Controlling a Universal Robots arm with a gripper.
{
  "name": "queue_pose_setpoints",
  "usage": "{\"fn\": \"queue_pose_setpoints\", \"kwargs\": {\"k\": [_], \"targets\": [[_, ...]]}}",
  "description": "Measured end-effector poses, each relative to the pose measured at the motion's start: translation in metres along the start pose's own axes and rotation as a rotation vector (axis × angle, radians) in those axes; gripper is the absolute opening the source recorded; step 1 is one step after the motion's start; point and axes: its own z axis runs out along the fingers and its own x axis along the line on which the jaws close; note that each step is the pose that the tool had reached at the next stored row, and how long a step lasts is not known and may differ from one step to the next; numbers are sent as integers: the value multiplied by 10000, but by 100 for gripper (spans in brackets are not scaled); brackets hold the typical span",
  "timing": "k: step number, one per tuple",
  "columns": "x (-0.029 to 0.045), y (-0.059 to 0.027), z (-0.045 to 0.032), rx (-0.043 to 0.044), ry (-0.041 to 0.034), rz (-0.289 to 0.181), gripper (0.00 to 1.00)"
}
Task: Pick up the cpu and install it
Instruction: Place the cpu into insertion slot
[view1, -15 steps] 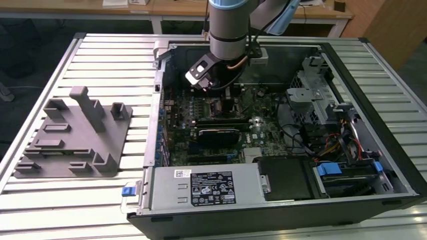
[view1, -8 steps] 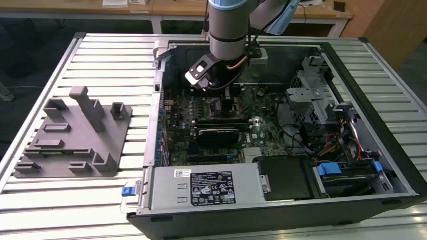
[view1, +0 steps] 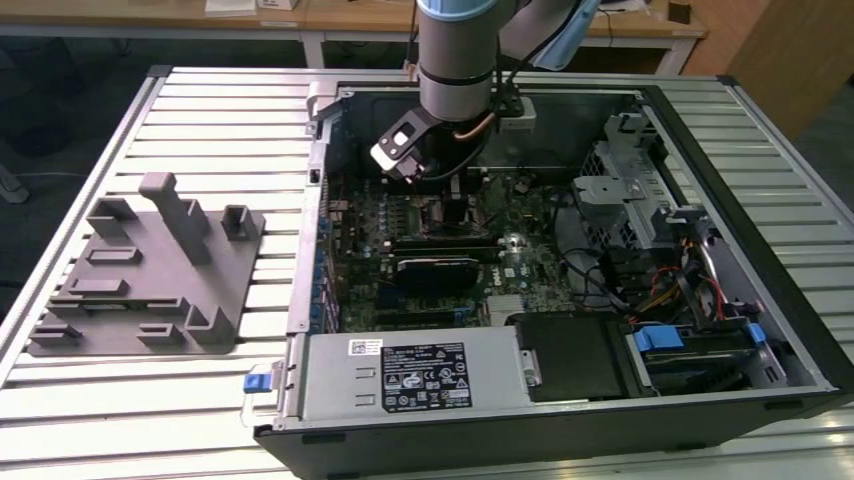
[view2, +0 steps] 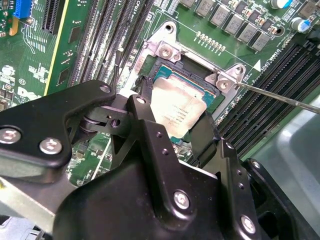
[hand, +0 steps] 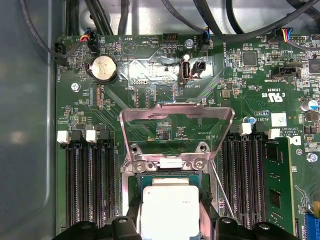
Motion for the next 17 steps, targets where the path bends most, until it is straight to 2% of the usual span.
{"fn": "queue_pose_setpoints", "kwargs": {"k": [17], "targets": [[0,0,2,-9,14,-219,54]]}}
